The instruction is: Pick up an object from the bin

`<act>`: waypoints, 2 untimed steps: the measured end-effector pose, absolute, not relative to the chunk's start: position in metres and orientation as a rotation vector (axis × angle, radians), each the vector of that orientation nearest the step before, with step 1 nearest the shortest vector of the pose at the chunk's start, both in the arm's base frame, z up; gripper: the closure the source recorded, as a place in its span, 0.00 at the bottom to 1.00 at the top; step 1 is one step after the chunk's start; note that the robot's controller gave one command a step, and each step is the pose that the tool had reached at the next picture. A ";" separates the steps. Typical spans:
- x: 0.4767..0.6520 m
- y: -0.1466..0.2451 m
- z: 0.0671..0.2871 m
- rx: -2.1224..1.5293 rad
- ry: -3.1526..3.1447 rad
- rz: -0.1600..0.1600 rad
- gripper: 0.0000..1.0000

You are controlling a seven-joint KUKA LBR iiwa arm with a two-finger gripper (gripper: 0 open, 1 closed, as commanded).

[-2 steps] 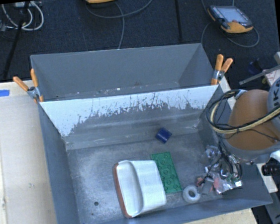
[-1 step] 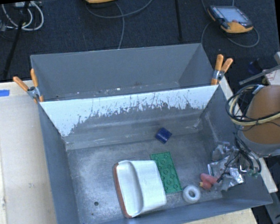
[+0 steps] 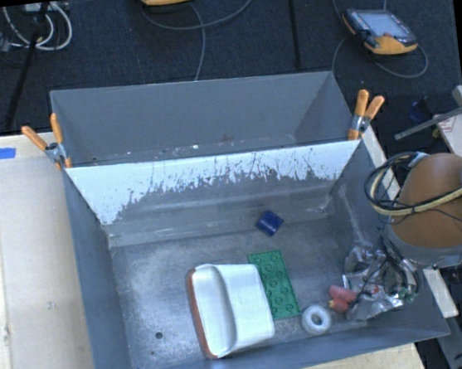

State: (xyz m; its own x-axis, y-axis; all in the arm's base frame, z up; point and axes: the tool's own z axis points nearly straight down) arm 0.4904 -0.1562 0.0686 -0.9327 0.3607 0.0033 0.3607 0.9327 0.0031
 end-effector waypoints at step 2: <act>0.491 -0.155 0.068 -0.571 -3.086 -0.007 1.00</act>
Offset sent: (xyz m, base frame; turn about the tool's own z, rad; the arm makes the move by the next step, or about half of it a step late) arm 0.0000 0.0000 0.0000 0.0000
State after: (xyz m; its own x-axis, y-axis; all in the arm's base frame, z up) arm 0.4906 -0.1554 0.0682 -0.9337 0.3580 0.0043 0.3580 0.9337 0.0035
